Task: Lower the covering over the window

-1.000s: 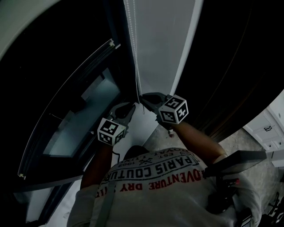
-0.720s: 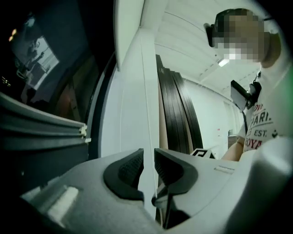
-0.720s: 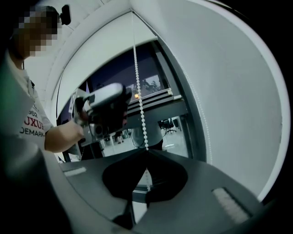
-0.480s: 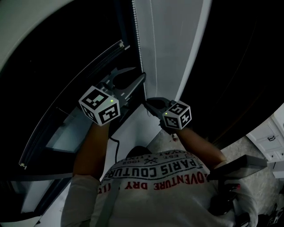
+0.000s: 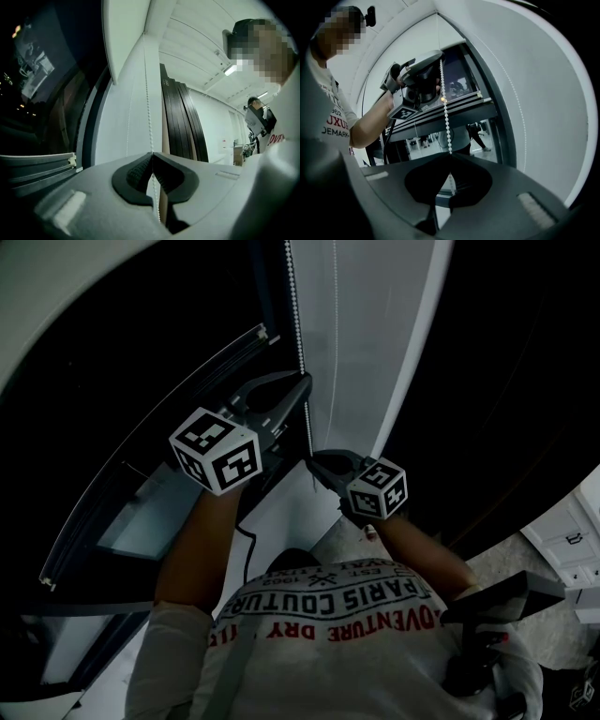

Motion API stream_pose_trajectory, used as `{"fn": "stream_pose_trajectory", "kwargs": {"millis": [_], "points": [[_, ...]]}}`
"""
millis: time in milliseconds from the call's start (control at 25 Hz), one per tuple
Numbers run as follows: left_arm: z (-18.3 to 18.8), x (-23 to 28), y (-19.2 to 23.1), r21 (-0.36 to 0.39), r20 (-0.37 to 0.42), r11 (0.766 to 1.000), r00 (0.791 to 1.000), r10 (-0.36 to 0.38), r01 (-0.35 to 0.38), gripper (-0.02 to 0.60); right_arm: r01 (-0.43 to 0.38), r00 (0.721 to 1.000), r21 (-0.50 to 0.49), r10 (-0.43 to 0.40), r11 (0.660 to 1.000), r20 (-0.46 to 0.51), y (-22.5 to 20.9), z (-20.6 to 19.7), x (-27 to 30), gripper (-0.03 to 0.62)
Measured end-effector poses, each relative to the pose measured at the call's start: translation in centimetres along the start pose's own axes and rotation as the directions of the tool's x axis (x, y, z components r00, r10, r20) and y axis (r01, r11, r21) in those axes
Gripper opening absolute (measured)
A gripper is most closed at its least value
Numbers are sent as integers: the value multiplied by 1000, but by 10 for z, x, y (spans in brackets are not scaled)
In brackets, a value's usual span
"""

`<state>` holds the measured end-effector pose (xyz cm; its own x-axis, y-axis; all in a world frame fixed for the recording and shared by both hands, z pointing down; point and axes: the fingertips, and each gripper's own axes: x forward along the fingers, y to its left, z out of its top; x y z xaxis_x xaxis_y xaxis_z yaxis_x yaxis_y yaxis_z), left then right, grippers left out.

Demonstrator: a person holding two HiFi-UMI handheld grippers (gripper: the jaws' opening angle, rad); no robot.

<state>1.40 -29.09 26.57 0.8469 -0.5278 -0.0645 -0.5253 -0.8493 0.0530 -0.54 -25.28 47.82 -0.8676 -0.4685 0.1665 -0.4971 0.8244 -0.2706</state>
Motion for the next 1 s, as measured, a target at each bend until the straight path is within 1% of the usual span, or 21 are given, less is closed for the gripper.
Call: {"fn": "stream_pose_trajectory", "kwargs": {"millis": [160, 280, 400, 480, 640, 760, 840, 920, 1000], "points": [[-2, -4, -1, 17, -19, 1000, 1000, -17, 17, 6, 1, 1000, 6, -1, 1000, 7, 0, -2, 4, 9], [-2, -8, 0, 27, -18, 1000, 1000, -10, 11, 6, -5, 1000, 32, 4, 999, 13, 1, -3, 3, 9], [-2, -14, 4, 28, -10, 1000, 1000, 1, -1, 6, -9, 1000, 37, 9, 999, 10, 1, -3, 3, 9], [-4, -16, 5, 23, -5, 1000, 1000, 3, -3, 6, -11, 1000, 33, 11, 999, 0, 2, -4, 4, 9], [-21, -17, 4, 22, -47, 1000, 999, 14, -13, 6, -10, 999, 33, 11, 999, -50, 2, -21, 8, 9], [-23, -23, 7, -9, -20, 1000, 999, 29, -29, 5, -11, 999, 53, 13, 999, -40, 0, -23, 8, 9], [-22, -25, 8, 2, -14, 999, 999, 36, -35, 6, -14, 999, 42, 16, 999, -43, 1, -22, 10, 9], [-27, -25, 7, 21, -37, 999, 999, 36, -35, 5, -18, 997, 28, 20, 999, -70, 3, -26, 13, 9], [-42, -23, 5, 41, -87, 999, 996, 38, -35, 5, -21, 993, 26, 24, 999, -119, 5, -42, 14, 9]]}}
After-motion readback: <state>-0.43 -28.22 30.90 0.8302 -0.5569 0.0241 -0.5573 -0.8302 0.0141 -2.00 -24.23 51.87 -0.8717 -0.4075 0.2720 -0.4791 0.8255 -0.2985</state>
